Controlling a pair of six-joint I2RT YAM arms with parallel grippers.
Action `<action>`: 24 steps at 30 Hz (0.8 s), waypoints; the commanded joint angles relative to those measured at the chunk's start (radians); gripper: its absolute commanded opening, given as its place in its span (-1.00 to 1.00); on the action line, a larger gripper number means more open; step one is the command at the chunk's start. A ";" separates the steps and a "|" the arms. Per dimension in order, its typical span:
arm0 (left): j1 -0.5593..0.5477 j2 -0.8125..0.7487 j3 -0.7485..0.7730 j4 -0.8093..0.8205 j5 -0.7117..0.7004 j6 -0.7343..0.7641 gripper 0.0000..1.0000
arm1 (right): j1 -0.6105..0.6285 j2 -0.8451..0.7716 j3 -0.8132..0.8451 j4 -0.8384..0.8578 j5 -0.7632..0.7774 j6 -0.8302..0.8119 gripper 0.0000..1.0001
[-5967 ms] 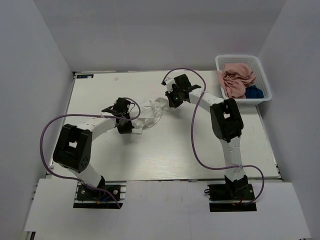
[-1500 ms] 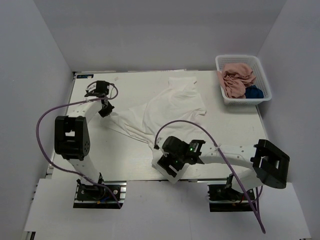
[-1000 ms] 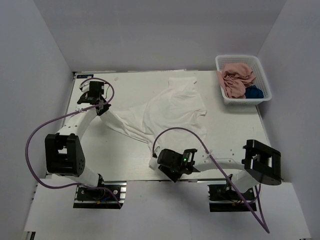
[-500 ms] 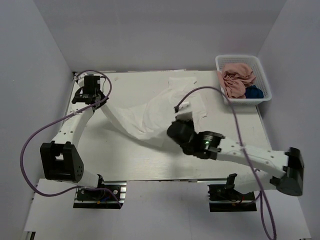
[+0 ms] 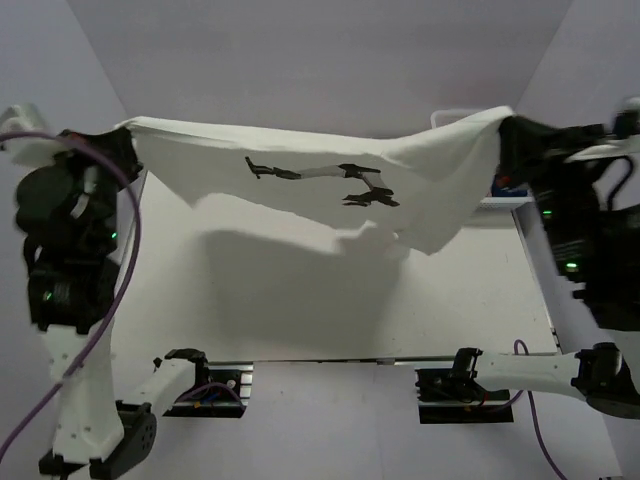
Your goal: Fold and stack the t-shirts
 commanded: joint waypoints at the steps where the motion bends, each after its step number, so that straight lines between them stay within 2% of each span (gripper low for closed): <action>1: 0.009 -0.066 0.127 -0.082 0.031 0.049 -1.00 | 0.002 0.024 0.222 -0.211 -0.232 -0.092 -1.00; 4: 0.018 -0.115 0.229 -0.125 0.054 0.059 -1.00 | -0.001 0.034 0.390 -0.320 -0.438 -0.106 -1.00; 8: 0.018 -0.147 0.346 -0.171 0.072 0.059 -1.00 | -0.006 -0.027 0.435 -0.325 -0.660 -0.095 -1.00; 13: 0.018 -0.157 0.396 -0.160 0.135 0.068 -1.00 | -0.012 -0.018 0.384 -0.245 -0.574 -0.157 -1.00; 15: 0.018 -0.126 0.381 -0.147 0.144 0.068 -1.00 | -0.010 0.008 0.314 -0.169 -0.443 -0.185 -1.00; 16: 0.018 -0.117 0.361 -0.146 0.158 0.057 -1.00 | -0.009 0.010 0.261 -0.108 -0.314 -0.232 -1.00; 17: 0.018 -0.108 0.335 -0.131 0.158 0.043 -1.00 | -0.007 0.002 0.193 0.277 -0.229 -0.330 -1.00; 18: 0.018 -0.099 0.259 -0.113 0.138 0.022 -1.00 | -0.007 -0.004 -0.146 0.457 -0.040 -0.535 -1.00; 19: 0.018 -0.082 0.216 -0.094 0.138 0.010 -1.00 | -0.004 -0.004 -0.207 0.650 -0.006 -0.657 -1.00; 20: 0.018 -0.069 0.173 -0.078 0.118 -0.007 -1.00 | -0.009 0.025 -0.249 0.822 0.020 -0.876 -1.00; 21: 0.018 -0.036 0.103 -0.059 0.105 -0.020 -1.00 | -0.012 0.074 -0.293 1.235 0.051 -1.021 -1.00; 23: 0.018 0.009 0.039 -0.036 0.083 -0.030 -1.00 | -0.039 0.143 -0.300 1.339 0.057 -1.034 -1.00; 24: 0.018 0.030 -0.020 -0.027 0.063 -0.041 -1.00 | -0.061 0.160 -0.333 1.304 0.051 -1.000 -1.00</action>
